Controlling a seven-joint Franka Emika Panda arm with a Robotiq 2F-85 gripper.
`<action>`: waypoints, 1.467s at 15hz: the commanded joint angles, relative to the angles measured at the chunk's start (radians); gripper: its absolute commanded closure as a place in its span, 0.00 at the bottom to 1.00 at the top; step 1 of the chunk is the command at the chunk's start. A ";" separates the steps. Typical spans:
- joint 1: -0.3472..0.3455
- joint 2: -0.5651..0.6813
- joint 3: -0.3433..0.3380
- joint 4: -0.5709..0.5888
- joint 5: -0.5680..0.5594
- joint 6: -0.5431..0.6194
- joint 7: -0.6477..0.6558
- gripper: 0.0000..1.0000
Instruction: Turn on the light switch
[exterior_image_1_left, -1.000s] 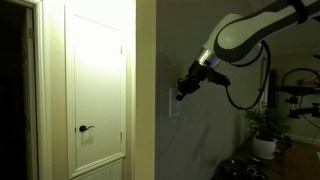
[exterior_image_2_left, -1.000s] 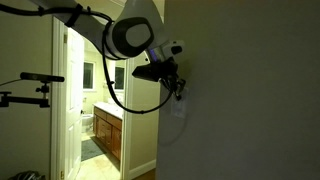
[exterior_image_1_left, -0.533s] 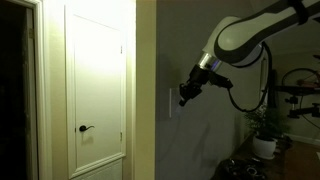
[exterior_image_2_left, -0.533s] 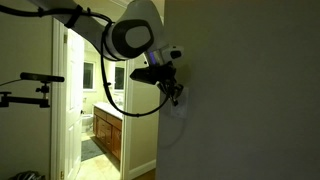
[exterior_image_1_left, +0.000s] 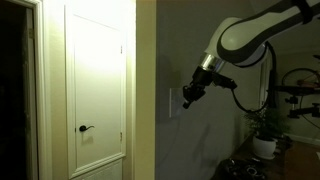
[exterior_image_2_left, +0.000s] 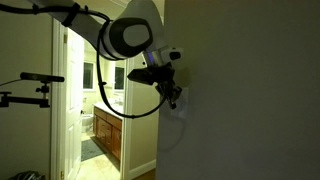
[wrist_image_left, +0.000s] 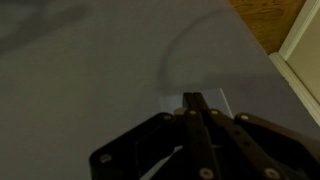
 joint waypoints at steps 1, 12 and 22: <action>0.003 -0.031 -0.005 -0.024 0.007 0.042 0.005 0.95; 0.000 -0.022 -0.008 -0.019 -0.001 0.125 0.011 0.96; -0.001 -0.016 -0.009 -0.014 -0.014 0.127 0.022 0.95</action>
